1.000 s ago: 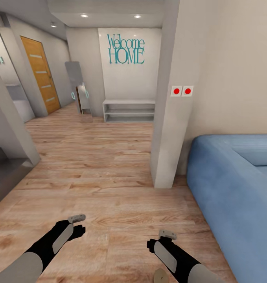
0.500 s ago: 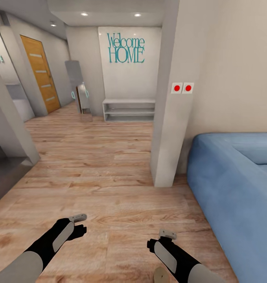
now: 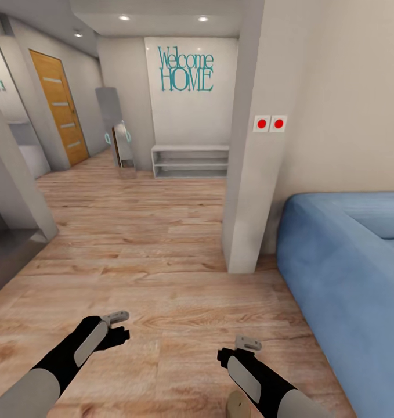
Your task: Place each of the two pumpkins and all three candles from the living room inside a cabinet in the living room (use any cabinet), then make sure every cabinet is closed, and position the cauldron so it is next to a table in the living room.
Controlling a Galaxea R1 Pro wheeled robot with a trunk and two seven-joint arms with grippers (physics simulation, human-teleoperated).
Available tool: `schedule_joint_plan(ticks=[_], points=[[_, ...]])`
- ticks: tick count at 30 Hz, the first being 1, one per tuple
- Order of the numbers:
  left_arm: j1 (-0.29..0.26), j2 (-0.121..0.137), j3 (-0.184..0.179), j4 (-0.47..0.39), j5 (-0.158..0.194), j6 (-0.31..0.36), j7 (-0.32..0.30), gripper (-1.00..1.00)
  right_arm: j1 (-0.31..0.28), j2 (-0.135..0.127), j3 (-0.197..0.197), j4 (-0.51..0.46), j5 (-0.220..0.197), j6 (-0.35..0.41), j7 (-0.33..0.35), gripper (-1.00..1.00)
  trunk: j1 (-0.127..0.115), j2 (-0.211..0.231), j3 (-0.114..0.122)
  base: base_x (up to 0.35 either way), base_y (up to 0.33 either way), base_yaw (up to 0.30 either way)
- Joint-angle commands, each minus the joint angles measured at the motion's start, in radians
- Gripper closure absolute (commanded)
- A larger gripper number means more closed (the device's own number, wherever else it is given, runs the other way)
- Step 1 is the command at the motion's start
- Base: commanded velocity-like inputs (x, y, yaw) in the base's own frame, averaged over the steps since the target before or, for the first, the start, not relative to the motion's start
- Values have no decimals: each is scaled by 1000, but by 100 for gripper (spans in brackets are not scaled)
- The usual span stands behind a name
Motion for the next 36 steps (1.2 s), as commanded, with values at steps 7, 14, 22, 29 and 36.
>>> schedule_joint_plan(ticks=[7, 14, 22, 29, 36], points=[[0, 11, -6, -26, 35, 30, 8, -100, -1, -1, 5, -2, -4, -9, -6, -100, 27, -50, -23, 0, 0, 0], [0, 75, 38, -61, 175, 106, -17, -100, -1, -4, 4, -2, -10, -24, -6, -100, 54, -99, -45, 0, 0, 0], [0, 244, 47, -123, 290, 277, -335, -100, -1, -5, 4, -2, -12, -27, -5, -100, 84, -155, -70, 0, 0, 0], [1, 399, 46, -121, 297, 306, -572, -100, -1, -4, 5, 0, -8, -46, -6, -100, 111, -204, -92, 0, 0, 0], [1, 461, 38, -127, 296, 308, -687, -100, -1, 0, 6, 2, -7, -49, -5, -100, 138, -253, -114, 0, 0, 0]])
